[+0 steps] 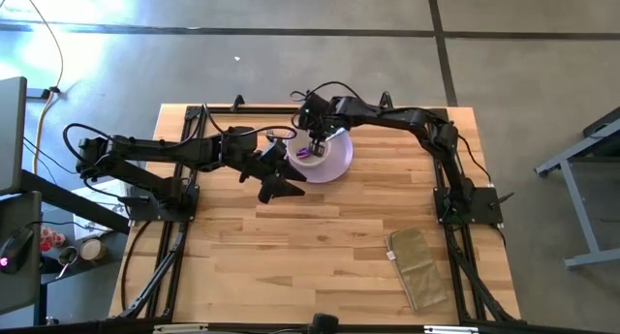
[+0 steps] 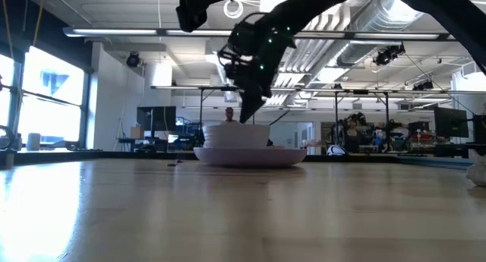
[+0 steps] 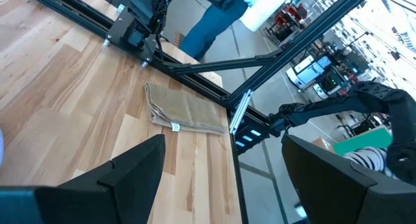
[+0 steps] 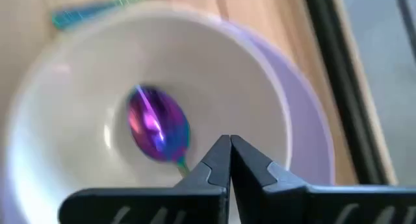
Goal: Set table place
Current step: Adjust the white bowl on the plate
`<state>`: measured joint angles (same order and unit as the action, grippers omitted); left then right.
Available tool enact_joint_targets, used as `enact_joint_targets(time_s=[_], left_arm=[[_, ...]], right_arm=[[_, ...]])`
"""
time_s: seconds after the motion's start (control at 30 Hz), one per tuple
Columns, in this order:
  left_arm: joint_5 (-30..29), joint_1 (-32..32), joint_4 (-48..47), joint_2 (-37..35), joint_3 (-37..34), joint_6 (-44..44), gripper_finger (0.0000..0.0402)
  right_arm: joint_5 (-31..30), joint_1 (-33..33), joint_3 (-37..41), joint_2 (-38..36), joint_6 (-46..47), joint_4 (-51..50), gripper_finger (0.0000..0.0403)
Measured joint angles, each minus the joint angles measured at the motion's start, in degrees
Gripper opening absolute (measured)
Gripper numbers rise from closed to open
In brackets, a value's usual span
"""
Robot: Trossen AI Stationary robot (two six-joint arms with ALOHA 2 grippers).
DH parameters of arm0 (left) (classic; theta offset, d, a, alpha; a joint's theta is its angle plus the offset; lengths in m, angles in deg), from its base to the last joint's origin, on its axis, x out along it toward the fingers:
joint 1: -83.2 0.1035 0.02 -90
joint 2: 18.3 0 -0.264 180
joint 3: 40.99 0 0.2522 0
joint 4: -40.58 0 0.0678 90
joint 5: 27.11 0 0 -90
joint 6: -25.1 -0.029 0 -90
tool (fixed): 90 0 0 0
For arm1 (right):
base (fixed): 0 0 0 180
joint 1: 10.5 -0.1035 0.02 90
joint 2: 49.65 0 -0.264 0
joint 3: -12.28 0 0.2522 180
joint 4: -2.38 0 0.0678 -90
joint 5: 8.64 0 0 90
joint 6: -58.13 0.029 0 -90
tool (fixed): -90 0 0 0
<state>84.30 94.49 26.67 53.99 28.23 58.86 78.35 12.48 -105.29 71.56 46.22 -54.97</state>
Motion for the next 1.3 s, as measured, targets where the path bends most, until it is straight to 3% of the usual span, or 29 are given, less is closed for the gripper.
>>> enact_joint_targets(time_s=[0.2,0.5,0.73,1.13,1.3], left_arm=[[-0.02,-0.02,0.00,0.00,0.00,0.00,0.0298],[0.26,-0.02,0.00,0.00,0.00,-0.08,0.0298],[0.26,-0.02,0.00,0.00,0.00,-0.28,0.0298],[0.31,-0.04,0.02,0.00,0.00,-0.04,0.0298],[0.20,-0.03,0.02,0.00,0.00,-0.03,0.0298]], right_arm=[[3.35,-2.15,-5.11,-0.11,0.38,-3.17,0.0000],[1.84,-4.18,4.32,-0.04,1.54,-5.63,0.0000],[1.72,-4.30,5.66,-0.02,1.39,-5.51,0.0000],[-1.24,-4.14,0.48,0.00,-1.61,-12.04,0.0000],[2.12,-4.89,-3.65,0.00,-0.75,-9.18,0.0000]])
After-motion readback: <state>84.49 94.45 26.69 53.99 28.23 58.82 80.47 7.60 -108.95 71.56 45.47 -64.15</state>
